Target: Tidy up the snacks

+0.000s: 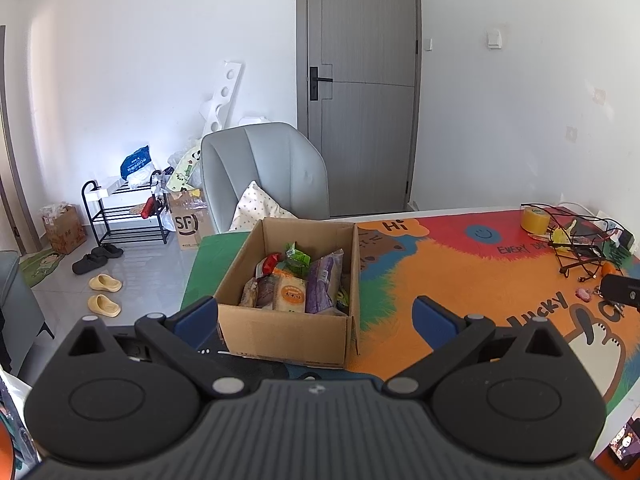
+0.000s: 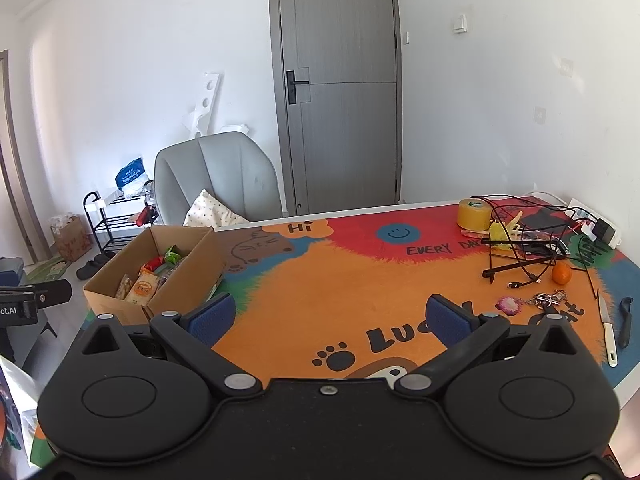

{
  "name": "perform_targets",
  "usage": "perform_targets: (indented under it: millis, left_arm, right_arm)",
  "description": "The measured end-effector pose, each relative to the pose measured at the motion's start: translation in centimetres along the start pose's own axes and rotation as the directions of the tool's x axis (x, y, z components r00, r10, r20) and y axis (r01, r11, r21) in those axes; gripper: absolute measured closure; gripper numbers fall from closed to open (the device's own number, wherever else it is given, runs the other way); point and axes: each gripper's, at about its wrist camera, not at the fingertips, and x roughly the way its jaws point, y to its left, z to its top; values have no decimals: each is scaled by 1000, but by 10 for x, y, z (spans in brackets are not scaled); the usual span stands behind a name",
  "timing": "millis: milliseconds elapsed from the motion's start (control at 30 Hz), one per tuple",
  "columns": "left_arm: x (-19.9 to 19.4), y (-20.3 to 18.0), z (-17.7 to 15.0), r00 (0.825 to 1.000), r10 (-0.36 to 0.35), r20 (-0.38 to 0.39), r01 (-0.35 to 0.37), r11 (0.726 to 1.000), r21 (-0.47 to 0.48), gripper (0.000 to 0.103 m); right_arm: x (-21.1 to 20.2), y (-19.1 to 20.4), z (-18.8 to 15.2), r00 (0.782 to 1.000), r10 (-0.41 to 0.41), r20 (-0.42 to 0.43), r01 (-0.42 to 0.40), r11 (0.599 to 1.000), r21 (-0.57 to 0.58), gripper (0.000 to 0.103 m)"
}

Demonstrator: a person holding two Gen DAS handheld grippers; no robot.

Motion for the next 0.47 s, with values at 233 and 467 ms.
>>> perform_targets:
  millis: [233,467]
  left_arm:
    - [2,1,1,1000,0,-7,0,1000,4,0]
    - [2,1,0,1000,1,-4,-1,1000,5,0]
  right_arm:
    - [2,3,-2,1000,7,-5,-7,1000,-6,0]
    - [6,6,-4,1000,12,-16,-13,1000,-10,0]
